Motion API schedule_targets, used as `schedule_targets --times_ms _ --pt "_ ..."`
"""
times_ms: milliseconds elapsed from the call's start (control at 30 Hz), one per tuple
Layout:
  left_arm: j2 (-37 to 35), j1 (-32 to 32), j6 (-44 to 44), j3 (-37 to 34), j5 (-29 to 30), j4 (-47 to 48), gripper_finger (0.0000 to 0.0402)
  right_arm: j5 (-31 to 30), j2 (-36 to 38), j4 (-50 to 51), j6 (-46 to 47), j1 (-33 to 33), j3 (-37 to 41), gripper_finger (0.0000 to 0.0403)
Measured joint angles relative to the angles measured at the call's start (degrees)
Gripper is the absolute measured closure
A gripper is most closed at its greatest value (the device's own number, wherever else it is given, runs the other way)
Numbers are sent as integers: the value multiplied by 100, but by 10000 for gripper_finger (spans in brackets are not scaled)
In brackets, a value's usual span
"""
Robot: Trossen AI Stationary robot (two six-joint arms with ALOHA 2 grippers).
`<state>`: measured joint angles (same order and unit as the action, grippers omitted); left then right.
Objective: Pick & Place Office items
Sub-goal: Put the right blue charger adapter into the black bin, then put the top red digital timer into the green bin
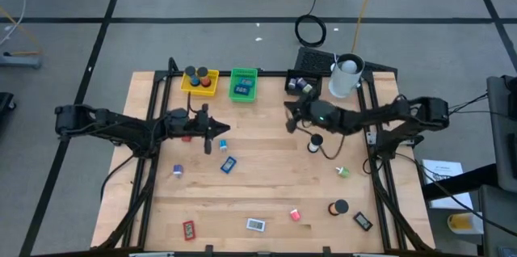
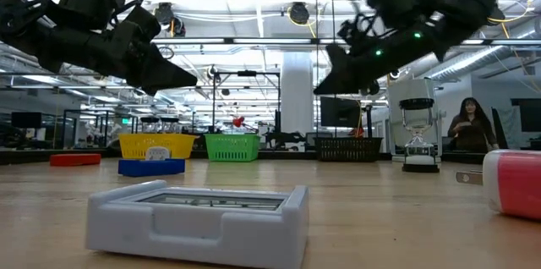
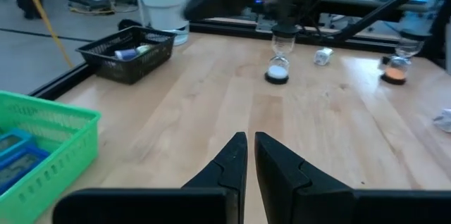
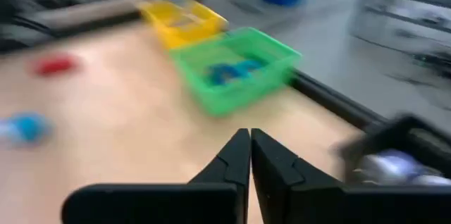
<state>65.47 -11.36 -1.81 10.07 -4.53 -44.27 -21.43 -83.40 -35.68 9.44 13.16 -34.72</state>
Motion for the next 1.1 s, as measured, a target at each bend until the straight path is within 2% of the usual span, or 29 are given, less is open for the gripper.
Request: schedule_targets --times_ms 100,233,333,700,933,1100 --pt "0 173 7 0 321 9 364 547 2 -1305 34 -107 500 390" --pt "0 522 104 0 872 44 372 978 -4 -1948 -225 -304 793 392" --pt "0 837 83 0 1197 44 395 964 -4 -1977 -595 -500 820 400" --pt "0 2212 -178 0 2903 116 396 966 -4 -2087 -1453 -1416 827 395" --pt "0 2826 -501 0 3613 127 396 962 -7 -2101 -1485 -1805 827 394" --pt "0 3201 -655 0 4167 138 399 963 -9 -2065 -1490 -1857 827 396"
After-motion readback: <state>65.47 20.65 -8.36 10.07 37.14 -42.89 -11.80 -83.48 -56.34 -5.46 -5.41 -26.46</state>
